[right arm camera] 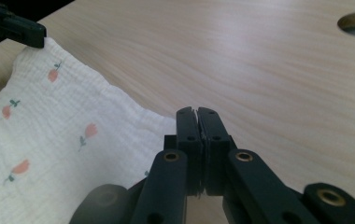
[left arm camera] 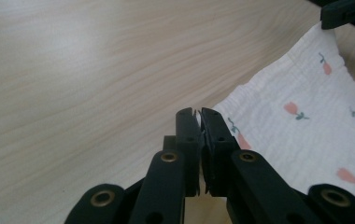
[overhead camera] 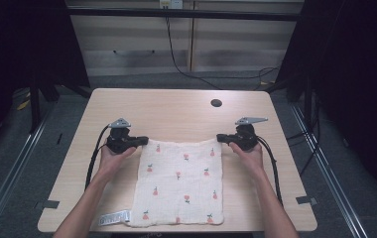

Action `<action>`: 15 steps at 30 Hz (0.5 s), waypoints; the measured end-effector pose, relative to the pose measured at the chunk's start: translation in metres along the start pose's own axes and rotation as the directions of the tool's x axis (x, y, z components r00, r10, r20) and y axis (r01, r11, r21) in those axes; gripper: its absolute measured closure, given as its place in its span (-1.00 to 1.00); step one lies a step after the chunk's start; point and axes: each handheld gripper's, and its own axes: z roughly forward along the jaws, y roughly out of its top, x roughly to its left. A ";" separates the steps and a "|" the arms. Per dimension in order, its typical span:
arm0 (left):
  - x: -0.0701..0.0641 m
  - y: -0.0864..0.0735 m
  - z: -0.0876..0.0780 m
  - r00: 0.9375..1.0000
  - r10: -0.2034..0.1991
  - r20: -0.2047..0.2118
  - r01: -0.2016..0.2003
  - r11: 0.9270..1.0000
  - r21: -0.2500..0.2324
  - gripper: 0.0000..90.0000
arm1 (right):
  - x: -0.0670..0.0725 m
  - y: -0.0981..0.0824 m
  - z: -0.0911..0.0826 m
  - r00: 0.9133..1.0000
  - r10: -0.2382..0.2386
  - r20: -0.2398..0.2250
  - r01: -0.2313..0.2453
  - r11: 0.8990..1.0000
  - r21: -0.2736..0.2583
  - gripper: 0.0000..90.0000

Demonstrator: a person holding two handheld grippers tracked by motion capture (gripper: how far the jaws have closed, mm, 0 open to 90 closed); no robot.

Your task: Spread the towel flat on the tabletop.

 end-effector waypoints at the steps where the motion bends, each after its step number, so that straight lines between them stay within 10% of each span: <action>1: 0.000 0.002 -0.002 1.000 0.000 0.001 0.000 1.000 -0.007 0.93 | 0.000 0.003 -0.003 1.000 -0.005 -0.003 0.005 1.000 -0.010 0.96; 15: -0.016 0.036 -0.026 0.998 0.057 0.003 -0.056 0.996 -0.072 0.93 | -0.001 0.032 -0.028 1.000 -0.024 0.016 0.025 0.998 -0.062 0.96</action>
